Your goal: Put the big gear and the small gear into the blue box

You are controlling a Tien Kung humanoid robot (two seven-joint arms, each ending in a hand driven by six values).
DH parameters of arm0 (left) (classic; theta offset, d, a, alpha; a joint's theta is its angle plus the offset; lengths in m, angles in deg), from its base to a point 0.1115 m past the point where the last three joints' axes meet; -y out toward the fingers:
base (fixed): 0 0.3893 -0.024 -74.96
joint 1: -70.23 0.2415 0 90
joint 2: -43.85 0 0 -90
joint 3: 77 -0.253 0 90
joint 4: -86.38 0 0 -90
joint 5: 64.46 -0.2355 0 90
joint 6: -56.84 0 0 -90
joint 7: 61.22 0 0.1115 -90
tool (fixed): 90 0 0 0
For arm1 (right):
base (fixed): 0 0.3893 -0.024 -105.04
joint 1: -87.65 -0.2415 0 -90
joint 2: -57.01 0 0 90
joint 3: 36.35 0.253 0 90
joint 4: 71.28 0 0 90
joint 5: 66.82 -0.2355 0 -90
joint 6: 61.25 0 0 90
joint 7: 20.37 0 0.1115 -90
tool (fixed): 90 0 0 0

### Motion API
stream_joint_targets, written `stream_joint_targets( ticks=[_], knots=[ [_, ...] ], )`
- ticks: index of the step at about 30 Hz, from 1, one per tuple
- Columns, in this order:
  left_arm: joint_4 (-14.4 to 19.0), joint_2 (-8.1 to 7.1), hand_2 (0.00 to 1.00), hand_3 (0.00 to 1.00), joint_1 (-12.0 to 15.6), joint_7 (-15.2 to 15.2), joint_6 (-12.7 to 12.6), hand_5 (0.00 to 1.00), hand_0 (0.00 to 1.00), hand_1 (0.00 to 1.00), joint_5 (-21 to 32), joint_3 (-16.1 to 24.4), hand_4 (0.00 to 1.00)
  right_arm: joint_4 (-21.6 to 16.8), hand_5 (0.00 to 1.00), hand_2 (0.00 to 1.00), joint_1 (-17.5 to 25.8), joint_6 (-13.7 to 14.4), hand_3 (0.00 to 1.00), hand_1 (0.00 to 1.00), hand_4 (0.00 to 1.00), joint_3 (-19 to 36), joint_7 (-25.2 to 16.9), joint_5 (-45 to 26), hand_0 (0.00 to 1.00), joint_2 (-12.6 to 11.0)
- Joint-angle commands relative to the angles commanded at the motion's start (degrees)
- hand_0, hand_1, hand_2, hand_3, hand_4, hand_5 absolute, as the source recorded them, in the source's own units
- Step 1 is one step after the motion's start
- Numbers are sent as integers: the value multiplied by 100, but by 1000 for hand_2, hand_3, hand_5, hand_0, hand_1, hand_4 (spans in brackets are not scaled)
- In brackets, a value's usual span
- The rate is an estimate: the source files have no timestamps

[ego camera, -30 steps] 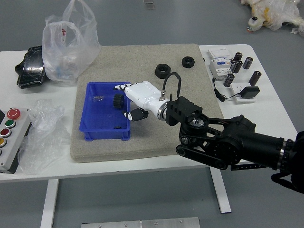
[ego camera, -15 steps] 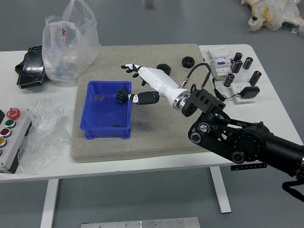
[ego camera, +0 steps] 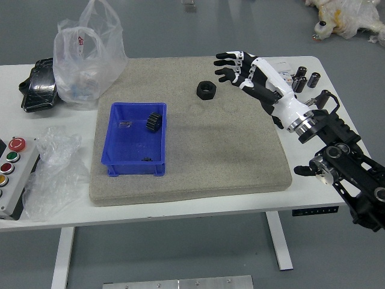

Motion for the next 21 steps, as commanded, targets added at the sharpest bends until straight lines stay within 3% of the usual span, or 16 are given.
stream_joint_targets(
  ticks=[2, 6, 9, 11, 21],
  knots=[
    [-1, -5, 863, 976, -5, 1, 3, 795, 853, 872, -16, 7, 816, 17, 906, 750, 208, -159, 767, 744, 956, 267, -18, -447, 791, -14],
    [-6, -16, 862, 976, -20, 18, 15, 793, 853, 872, -42, 12, 816, 29, 944, 752, 516, -208, 763, 748, 959, 724, 8, -1325, 800, 30],
    [-9, -22, 859, 975, -26, 35, 18, 790, 851, 866, -36, 5, 815, 15, 959, 745, 728, -156, 748, 754, 957, 941, 39, -1951, 799, 78],
    [-10, -23, 859, 975, -16, 42, 14, 790, 851, 866, -19, -3, 815, -20, 959, 745, 876, 27, 748, 754, 957, 1096, 62, -2165, 799, 109],
    [-14, 21, 836, 962, 31, 188, -55, 786, 833, 841, 56, -50, 816, 30, 951, 734, 1256, 1341, 716, 735, 946, 1630, 321, -183, 753, 377]
  ],
)
